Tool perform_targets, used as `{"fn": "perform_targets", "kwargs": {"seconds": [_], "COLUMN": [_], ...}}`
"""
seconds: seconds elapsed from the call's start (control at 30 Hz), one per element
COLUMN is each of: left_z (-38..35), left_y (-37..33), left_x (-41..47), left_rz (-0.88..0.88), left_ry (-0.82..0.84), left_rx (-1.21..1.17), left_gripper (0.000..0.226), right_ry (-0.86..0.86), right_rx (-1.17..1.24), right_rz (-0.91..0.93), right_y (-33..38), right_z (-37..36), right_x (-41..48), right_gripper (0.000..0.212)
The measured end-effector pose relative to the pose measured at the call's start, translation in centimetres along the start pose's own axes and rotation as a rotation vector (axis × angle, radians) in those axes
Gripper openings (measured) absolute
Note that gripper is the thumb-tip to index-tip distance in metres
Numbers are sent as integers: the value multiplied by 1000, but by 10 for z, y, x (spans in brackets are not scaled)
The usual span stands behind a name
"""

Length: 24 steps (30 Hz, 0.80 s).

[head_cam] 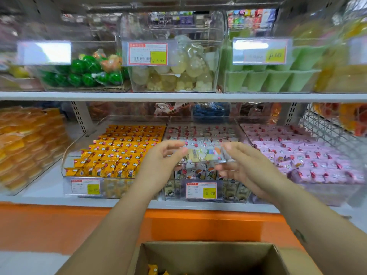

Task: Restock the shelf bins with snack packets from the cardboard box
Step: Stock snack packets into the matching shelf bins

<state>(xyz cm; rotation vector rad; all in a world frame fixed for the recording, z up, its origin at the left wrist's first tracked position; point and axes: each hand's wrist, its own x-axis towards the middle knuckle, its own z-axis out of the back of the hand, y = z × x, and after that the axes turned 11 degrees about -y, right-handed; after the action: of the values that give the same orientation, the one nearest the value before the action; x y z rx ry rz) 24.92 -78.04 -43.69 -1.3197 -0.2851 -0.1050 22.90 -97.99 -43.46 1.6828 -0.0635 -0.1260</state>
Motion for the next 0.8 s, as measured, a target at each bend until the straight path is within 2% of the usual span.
{"fn": "perform_targets", "kwargs": {"seconds": [0.07, 0.17, 0.27, 0.33, 0.5, 0.57, 0.8], "left_z": [-5, -16, -20, -20, -28, -29, -30], "left_y": [1, 2, 9, 20, 32, 36, 43], "left_x": [-4, -8, -3, 1, 2, 4, 11], "left_rz": [7, -59, -118, -184, -270, -280, -223], "left_ry": [-4, 39, -4, -11, 104, 95, 91], "left_rx": [-4, 69, 237, 461, 818, 855, 751], "left_gripper": [17, 14, 24, 28, 30, 31, 29], "right_ry": [-54, -190, -305, -278, -70, -17, 62], "right_rx": [30, -64, -348, -541, -931, -1015, -1340], "right_rz": [70, 250, 506, 588, 583, 598, 758], "right_y": [-5, -3, -1, -2, -24, -34, -47], "right_z": [2, 5, 13, 15, -2, -12, -28], "right_x": [-6, -7, 2, 10, 31, 33, 34], "right_gripper": [47, 29, 21, 20, 37, 38, 30]}}
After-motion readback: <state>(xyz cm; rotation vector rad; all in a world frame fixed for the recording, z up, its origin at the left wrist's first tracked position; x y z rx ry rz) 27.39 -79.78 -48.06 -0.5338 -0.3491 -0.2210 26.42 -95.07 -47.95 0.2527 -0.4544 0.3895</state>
